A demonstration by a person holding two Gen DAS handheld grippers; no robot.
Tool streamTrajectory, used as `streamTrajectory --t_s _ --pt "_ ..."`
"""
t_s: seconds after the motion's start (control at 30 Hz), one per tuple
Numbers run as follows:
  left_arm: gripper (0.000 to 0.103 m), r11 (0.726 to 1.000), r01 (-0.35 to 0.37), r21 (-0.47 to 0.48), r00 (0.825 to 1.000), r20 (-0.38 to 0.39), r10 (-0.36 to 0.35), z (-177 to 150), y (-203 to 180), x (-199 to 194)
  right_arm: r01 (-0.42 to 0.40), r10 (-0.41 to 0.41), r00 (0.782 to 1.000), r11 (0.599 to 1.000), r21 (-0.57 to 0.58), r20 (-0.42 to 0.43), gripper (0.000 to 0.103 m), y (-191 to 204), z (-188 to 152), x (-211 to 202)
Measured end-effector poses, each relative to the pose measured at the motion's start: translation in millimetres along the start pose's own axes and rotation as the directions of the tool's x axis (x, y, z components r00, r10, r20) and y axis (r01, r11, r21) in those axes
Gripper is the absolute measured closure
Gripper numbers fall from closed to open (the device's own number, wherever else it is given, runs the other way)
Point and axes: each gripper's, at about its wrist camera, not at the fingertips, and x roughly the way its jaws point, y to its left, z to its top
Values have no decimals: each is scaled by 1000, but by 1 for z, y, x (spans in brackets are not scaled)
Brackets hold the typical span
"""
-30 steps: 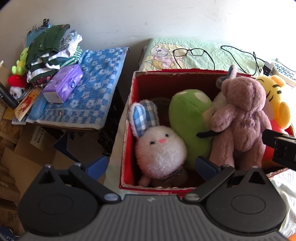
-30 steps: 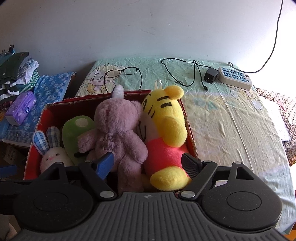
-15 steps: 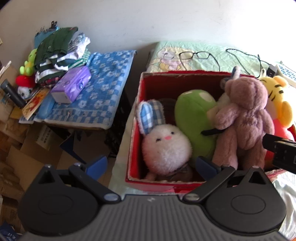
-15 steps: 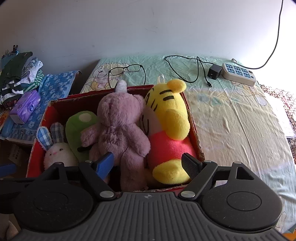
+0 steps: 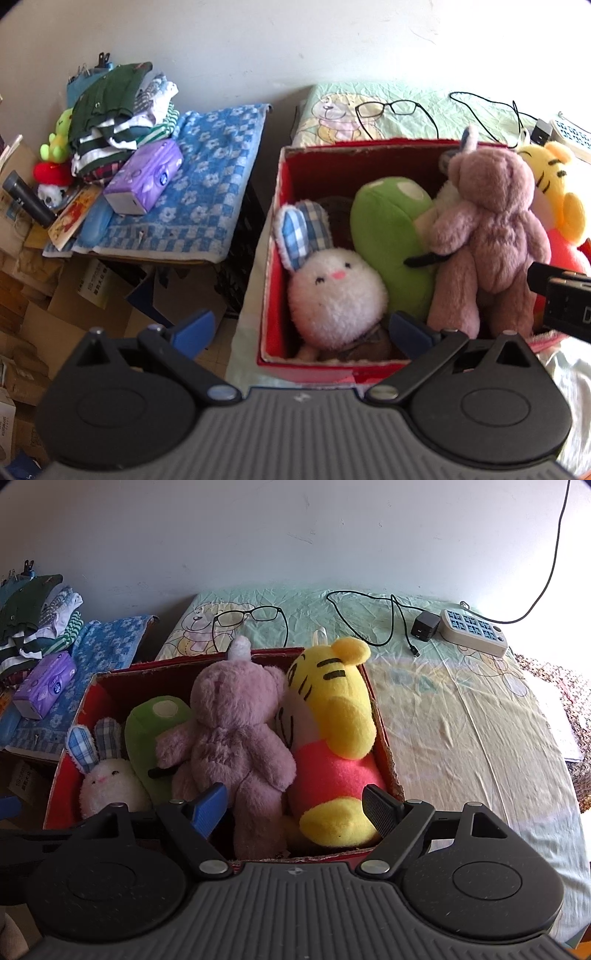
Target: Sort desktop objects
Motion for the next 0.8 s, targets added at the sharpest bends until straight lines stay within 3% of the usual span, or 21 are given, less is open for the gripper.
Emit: streamTrajectory --t_s 0.2,0.8 --pt "4 1000 4 -2 1000 -3 -4 10 -8 -4 -22 23 999 1000 19 -41 20 -3 8 2" --pt "10 999 43 -18 991 -129 -45 21 -44 13 -58 55 991 998 -21 -122 19 -22 30 15"
